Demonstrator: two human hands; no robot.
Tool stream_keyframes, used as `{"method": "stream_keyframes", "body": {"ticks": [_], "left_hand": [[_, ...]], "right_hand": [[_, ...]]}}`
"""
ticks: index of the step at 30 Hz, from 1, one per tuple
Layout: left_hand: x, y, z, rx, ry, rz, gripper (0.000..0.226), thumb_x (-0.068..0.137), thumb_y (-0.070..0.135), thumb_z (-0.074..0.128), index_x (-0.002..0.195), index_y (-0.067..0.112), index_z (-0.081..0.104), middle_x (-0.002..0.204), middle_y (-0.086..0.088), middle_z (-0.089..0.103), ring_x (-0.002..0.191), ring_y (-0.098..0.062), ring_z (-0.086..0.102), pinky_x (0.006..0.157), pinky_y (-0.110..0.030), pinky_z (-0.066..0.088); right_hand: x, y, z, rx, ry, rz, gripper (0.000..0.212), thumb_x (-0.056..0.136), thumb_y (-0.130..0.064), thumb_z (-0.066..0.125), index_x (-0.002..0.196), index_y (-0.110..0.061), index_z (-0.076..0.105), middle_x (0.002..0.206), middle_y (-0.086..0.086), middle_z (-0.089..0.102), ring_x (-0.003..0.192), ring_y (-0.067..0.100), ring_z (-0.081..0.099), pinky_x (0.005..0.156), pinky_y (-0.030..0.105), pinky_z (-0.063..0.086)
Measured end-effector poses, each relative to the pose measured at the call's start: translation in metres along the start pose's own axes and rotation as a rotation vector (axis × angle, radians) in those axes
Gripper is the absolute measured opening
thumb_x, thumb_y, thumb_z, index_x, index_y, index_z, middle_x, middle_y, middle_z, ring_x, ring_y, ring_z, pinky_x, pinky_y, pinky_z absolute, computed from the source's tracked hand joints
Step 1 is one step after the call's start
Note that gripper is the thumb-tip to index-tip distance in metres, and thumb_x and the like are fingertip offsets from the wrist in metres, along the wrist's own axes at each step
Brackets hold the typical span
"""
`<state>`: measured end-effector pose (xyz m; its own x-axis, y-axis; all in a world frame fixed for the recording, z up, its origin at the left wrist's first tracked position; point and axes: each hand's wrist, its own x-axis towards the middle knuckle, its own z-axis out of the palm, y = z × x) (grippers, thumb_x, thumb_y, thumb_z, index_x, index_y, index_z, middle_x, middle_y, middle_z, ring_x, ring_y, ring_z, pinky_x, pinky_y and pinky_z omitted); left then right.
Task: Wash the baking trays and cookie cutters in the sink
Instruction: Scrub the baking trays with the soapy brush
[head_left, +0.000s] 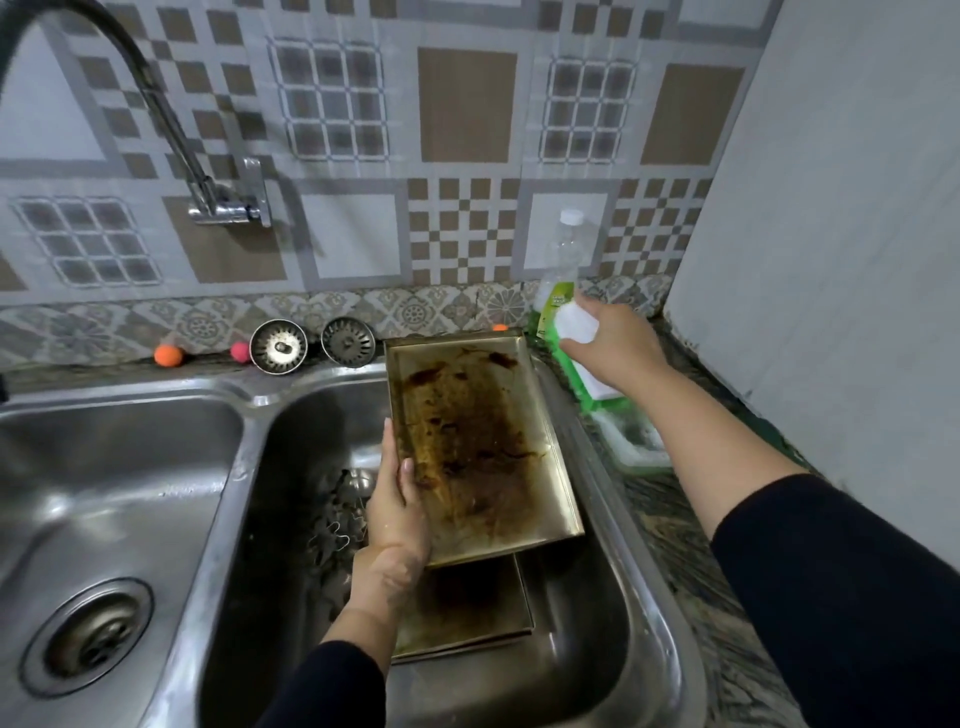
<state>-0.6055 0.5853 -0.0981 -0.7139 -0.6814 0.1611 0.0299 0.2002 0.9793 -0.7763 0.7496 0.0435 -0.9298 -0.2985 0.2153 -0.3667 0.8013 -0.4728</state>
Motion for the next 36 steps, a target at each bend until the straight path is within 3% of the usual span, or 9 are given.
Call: {"method": "stream_keyframes", "body": {"ticks": [6, 10, 13, 17, 22, 26, 29, 32, 36], "left_hand": [[-0.002, 0.015, -0.001, 0.016, -0.001, 0.098, 0.048, 0.102, 0.009, 0.032, 0.148, 0.022, 0.028, 0.149, 0.008, 0.034, 0.133, -0.001, 0.029, 0.096, 0.008, 0.018], [-0.004, 0.025, -0.005, -0.041, 0.044, 0.115, 0.049, 0.101, 0.003, 0.032, 0.147, 0.018, 0.029, 0.141, 0.016, 0.033, 0.126, 0.010, 0.030, 0.094, 0.008, 0.020], [0.004, 0.027, -0.014, -0.070, 0.182, 0.062, 0.050, 0.102, 0.007, 0.033, 0.149, 0.021, 0.028, 0.124, 0.033, 0.034, 0.110, 0.019, 0.035, 0.084, 0.011, 0.023], [0.009, 0.030, -0.027, -0.076, 0.201, 0.040, 0.049, 0.102, 0.010, 0.034, 0.149, 0.025, 0.028, 0.108, 0.040, 0.035, 0.103, 0.021, 0.034, 0.086, 0.005, 0.025], [-0.010, 0.032, -0.023, -0.047, 0.071, 0.142, 0.056, 0.099, 0.000, 0.033, 0.145, 0.029, 0.022, 0.137, 0.028, 0.028, 0.120, 0.023, 0.026, 0.099, 0.004, 0.020], [-0.020, 0.040, -0.018, -0.032, 0.044, 0.208, 0.057, 0.098, -0.004, 0.032, 0.143, 0.029, 0.021, 0.135, 0.031, 0.027, 0.122, 0.024, 0.023, 0.100, 0.005, 0.018], [-0.009, 0.041, -0.025, -0.048, 0.114, 0.190, 0.053, 0.100, 0.000, 0.033, 0.143, 0.028, 0.023, 0.129, 0.033, 0.031, 0.112, 0.033, 0.029, 0.093, 0.008, 0.022], [0.002, 0.034, -0.036, -0.025, 0.198, 0.118, 0.050, 0.101, 0.008, 0.034, 0.147, 0.028, 0.026, 0.132, 0.023, 0.037, 0.116, 0.017, 0.035, 0.095, 0.003, 0.024], [-0.002, 0.034, -0.034, -0.049, 0.098, 0.145, 0.053, 0.101, 0.004, 0.032, 0.145, 0.032, 0.022, 0.143, 0.016, 0.033, 0.131, 0.005, 0.030, 0.105, -0.006, 0.022]], "right_hand": [[-0.007, -0.067, 0.021, 0.108, 0.000, -0.085, 0.070, 0.090, -0.032, 0.062, 0.150, -0.027, 0.027, 0.147, 0.012, 0.040, 0.128, 0.030, 0.045, 0.101, 0.035, 0.040], [-0.037, -0.062, 0.045, 0.072, -0.001, -0.021, 0.069, 0.093, -0.036, 0.055, 0.152, -0.031, 0.018, 0.142, 0.016, 0.039, 0.118, 0.033, 0.052, 0.087, 0.034, 0.046], [-0.069, -0.055, 0.056, 0.050, -0.016, -0.056, 0.069, 0.093, -0.039, 0.054, 0.151, -0.033, 0.018, 0.128, 0.011, 0.046, 0.107, 0.029, 0.055, 0.079, 0.034, 0.045], [-0.099, -0.054, 0.063, 0.007, -0.027, -0.093, 0.068, 0.093, -0.039, 0.053, 0.151, -0.033, 0.018, 0.134, 0.007, 0.043, 0.108, 0.024, 0.056, 0.077, 0.031, 0.046], [-0.050, -0.063, 0.049, 0.020, 0.102, -0.031, 0.069, 0.093, -0.039, 0.054, 0.151, -0.031, 0.018, 0.134, 0.012, 0.047, 0.108, 0.027, 0.056, 0.072, 0.028, 0.041], [-0.010, -0.064, 0.038, 0.085, 0.100, -0.051, 0.070, 0.091, -0.042, 0.056, 0.151, -0.032, 0.021, 0.138, 0.012, 0.048, 0.116, 0.031, 0.054, 0.089, 0.037, 0.047], [-0.048, -0.061, 0.055, 0.178, 0.025, -0.099, 0.071, 0.088, -0.039, 0.060, 0.149, -0.036, 0.023, 0.138, 0.008, 0.047, 0.119, 0.029, 0.052, 0.092, 0.036, 0.046], [-0.113, -0.058, 0.083, 0.161, -0.066, -0.229, 0.069, 0.087, -0.037, 0.061, 0.147, -0.040, 0.027, 0.130, 0.000, 0.049, 0.111, 0.022, 0.057, 0.080, 0.028, 0.041], [-0.099, -0.069, 0.078, 0.119, -0.001, -0.237, 0.066, 0.089, -0.036, 0.059, 0.147, -0.040, 0.028, 0.145, -0.002, 0.040, 0.115, 0.025, 0.056, 0.082, 0.030, 0.045]]}}
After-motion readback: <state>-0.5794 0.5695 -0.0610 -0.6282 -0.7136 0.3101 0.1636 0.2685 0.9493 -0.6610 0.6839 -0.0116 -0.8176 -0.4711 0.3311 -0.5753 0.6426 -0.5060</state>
